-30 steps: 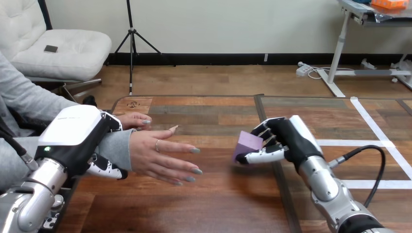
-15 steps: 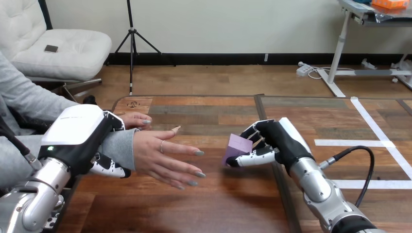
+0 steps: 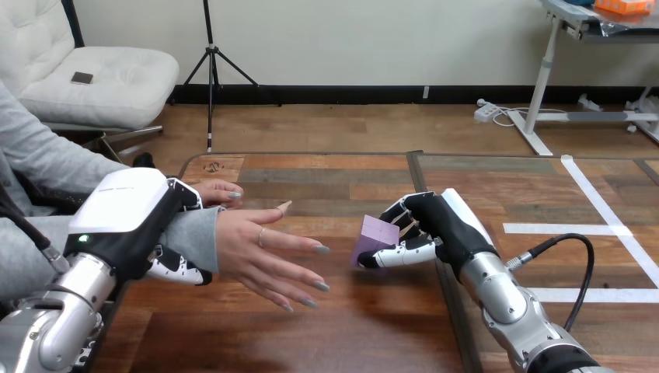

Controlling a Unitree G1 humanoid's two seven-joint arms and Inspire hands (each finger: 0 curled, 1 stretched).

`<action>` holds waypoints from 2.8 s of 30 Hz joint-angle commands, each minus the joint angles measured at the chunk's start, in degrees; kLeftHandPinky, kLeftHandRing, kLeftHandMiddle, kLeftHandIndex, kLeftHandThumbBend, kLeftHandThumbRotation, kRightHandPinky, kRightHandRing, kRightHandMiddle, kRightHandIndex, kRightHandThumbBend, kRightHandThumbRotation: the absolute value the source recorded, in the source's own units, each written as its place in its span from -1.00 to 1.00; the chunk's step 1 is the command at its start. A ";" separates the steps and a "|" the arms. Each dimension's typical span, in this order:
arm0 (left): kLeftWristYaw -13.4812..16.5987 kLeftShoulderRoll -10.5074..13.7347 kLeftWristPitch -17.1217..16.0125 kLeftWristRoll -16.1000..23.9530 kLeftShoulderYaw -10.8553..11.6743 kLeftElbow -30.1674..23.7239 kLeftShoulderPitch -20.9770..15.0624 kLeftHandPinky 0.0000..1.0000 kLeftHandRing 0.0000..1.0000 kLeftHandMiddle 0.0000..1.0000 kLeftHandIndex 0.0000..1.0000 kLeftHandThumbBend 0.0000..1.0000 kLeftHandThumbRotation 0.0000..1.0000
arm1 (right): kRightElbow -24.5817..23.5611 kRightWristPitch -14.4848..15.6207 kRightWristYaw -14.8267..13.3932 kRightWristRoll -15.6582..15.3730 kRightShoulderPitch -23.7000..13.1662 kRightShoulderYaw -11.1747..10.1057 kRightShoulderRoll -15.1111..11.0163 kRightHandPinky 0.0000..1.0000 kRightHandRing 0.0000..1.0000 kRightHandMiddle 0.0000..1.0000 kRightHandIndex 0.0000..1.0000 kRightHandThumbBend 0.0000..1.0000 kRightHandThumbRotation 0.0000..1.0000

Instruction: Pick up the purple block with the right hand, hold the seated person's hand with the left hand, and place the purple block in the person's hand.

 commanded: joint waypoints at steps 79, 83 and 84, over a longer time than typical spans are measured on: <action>0.85 -7.94 0.77 -1.56 0.48 -5.52 -15.82 -0.64 -0.53 -0.41 -0.38 0.55 -1.00 | -23.59 -10.22 7.45 3.31 0.55 1.48 4.47 -0.37 -0.32 -0.22 -0.14 0.58 -1.00; 0.22 -7.81 1.10 -1.82 0.62 -5.74 -16.29 -0.65 -0.53 -0.42 -0.38 0.55 -1.00 | -23.86 -10.34 7.55 3.41 0.79 1.55 4.58 -0.38 -0.33 -0.23 -0.14 0.59 -1.00; 0.11 -7.80 1.16 -1.85 0.65 -5.77 -16.37 -0.65 -0.53 -0.42 -0.38 0.55 -1.00 | -23.89 -10.34 7.56 3.43 0.82 1.57 4.59 -0.38 -0.33 -0.23 -0.15 0.59 -1.00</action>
